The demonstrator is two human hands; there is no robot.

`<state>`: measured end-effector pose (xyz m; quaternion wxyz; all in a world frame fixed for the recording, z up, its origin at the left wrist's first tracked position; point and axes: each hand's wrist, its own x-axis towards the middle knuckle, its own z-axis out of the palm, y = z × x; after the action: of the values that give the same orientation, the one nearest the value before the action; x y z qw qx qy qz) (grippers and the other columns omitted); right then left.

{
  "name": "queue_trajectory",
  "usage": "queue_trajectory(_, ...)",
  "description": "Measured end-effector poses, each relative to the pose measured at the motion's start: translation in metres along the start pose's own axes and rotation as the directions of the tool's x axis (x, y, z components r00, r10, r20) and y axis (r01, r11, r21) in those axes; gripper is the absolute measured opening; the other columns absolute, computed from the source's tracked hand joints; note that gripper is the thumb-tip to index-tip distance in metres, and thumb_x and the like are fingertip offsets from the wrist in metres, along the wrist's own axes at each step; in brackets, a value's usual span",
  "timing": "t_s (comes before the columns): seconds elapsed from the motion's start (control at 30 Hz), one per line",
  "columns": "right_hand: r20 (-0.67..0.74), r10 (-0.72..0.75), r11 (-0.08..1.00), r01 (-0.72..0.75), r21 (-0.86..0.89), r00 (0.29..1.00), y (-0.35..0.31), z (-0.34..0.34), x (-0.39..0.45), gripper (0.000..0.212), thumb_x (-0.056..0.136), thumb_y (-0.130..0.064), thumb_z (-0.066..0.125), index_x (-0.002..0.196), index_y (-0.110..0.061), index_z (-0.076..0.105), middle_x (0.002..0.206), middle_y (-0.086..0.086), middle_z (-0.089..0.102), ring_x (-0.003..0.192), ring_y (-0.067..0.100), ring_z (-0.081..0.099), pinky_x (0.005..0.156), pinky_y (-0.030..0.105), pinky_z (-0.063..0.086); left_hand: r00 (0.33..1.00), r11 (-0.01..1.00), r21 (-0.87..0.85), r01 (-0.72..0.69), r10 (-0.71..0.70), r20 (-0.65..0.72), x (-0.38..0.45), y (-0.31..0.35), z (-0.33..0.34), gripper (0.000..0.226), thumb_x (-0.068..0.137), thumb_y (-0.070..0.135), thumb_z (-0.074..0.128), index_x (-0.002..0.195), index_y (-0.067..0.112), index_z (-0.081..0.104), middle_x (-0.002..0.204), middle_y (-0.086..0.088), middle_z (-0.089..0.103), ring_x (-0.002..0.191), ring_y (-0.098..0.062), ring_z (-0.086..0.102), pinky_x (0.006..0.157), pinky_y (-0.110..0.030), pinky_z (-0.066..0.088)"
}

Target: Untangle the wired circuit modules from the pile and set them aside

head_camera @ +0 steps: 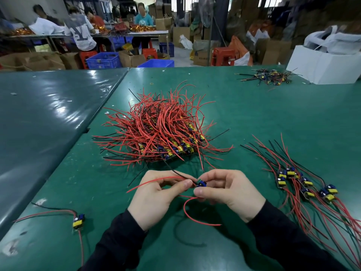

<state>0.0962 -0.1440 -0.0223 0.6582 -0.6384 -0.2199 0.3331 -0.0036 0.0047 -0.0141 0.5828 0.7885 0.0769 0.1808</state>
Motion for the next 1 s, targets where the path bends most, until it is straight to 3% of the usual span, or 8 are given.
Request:
queue_trajectory(0.13, 0.031, -0.06, 0.995, 0.062, -0.081, 0.998, 0.001, 0.001, -0.002, 0.037, 0.056, 0.009, 0.082, 0.082, -0.013, 0.066, 0.071, 0.003, 0.067, 0.059, 0.014, 0.056, 0.059, 0.017, 0.048, 0.995, 0.996, 0.087, -0.011, 0.002, 0.102, -0.001, 0.003, -0.007, 0.014, 0.082, 0.004, 0.068, 0.088, 0.013, 0.077, 0.085, 0.002, 0.076, 0.085, -0.014, 0.07, 0.082, -0.024, 0.052)
queue_trajectory(0.23, 0.073, -0.147, 0.982, 0.155, -0.11, 0.986, 0.0, 0.004, -0.005, 0.036, 0.061, 0.017, 0.077, 0.077, -0.015, 0.068, 0.071, -0.001, 0.067, 0.064, 0.012, 0.055, 0.061, 0.015, 0.047, 0.992, 0.996, 0.086, -0.025, 0.014, 0.128, -0.001, 0.005, -0.014, 0.012, 0.081, 0.008, 0.069, 0.088, 0.014, 0.077, 0.085, 0.003, 0.076, 0.084, -0.011, 0.07, 0.08, -0.019, 0.05)
queue_trajectory(0.43, 0.075, -0.221, 0.963, 0.23, -0.142, 0.972, -0.002, 0.002, -0.004, 0.026, 0.072, 0.009, 0.073, 0.085, -0.012, 0.068, 0.076, 0.003, 0.066, 0.072, 0.017, 0.056, 0.072, 0.025, 0.049, 0.997, 0.999, -0.017, -0.033, 0.032, -0.068, -0.001, 0.002, -0.002, 0.013, 0.083, 0.006, 0.067, 0.081, 0.015, 0.076, 0.076, 0.0, 0.074, 0.075, -0.018, 0.068, 0.064, -0.021, 0.051)
queue_trajectory(0.53, 0.09, -0.199, 0.972, 0.208, -0.107, 0.976, -0.001, 0.007, -0.006, 0.012, 0.07, -0.018, 0.076, 0.079, -0.014, 0.068, 0.066, -0.001, 0.062, 0.059, 0.011, 0.053, 0.06, 0.016, 0.046, 0.996, 1.0, -0.027, -0.014, 0.012, -0.09, 0.0, -0.001, 0.001, 0.014, 0.084, 0.005, 0.066, 0.078, 0.014, 0.074, 0.074, 0.0, 0.073, 0.07, -0.008, 0.066, 0.06, -0.017, 0.048)
queue_trajectory(0.63, 0.066, -0.232, 0.963, 0.238, -0.127, 0.971, 0.002, 0.01, -0.005, 0.017, 0.07, -0.032, 0.068, 0.071, -0.016, 0.066, 0.057, -0.006, 0.055, 0.05, 0.004, 0.045, 0.05, 0.012, 0.036, 0.997, 0.999, 0.006, -0.033, 0.033, -0.064, 0.0, -0.002, 0.002, 0.013, 0.083, 0.003, 0.066, 0.076, 0.011, 0.074, 0.073, 0.0, 0.072, 0.066, -0.006, 0.063, 0.059, -0.015, 0.047)
queue_trajectory(0.83, 0.12, -0.25, 0.939, 0.271, -0.214, 0.961, 0.004, 0.006, -0.004, 0.013, 0.074, -0.027, 0.074, 0.069, -0.018, 0.066, 0.06, 0.002, 0.053, 0.056, 0.012, 0.046, 0.052, 0.019, 0.037, 0.991, 0.946, -0.317, 0.062, -0.096, -0.095, 0.001, 0.0, 0.002, 0.015, 0.078, 0.015, 0.063, 0.069, 0.014, 0.075, 0.079, -0.009, 0.071, 0.06, -0.009, 0.061, 0.051, -0.018, 0.047)
queue_trajectory(0.9, 0.139, -0.22, 0.935, 0.249, -0.254, 0.966, 0.004, 0.006, -0.004, 0.011, 0.072, -0.026, 0.068, 0.069, -0.017, 0.065, 0.061, 0.007, 0.059, 0.057, 0.015, 0.052, 0.054, 0.022, 0.04, 0.992, 0.928, -0.364, 0.075, -0.108, -0.071, 0.001, 0.0, 0.002, 0.013, 0.074, 0.014, 0.064, 0.069, 0.01, 0.075, 0.074, -0.006, 0.07, 0.055, -0.009, 0.058, 0.046, -0.016, 0.043)
queue_trajectory(1.0, 0.073, -0.204, 0.922, 0.217, -0.321, 0.976, 0.009, 0.006, -0.003, 0.011, 0.071, -0.024, 0.068, 0.072, -0.014, 0.063, 0.07, 0.018, 0.065, 0.065, 0.02, 0.056, 0.063, 0.038, 0.045, 0.993, 0.936, -0.346, 0.062, -0.093, -0.072, 0.0, -0.001, 0.006, 0.016, 0.081, 0.001, 0.061, 0.07, 0.004, 0.071, 0.073, -0.004, 0.069, 0.052, -0.01, 0.057, 0.043, -0.016, 0.041)
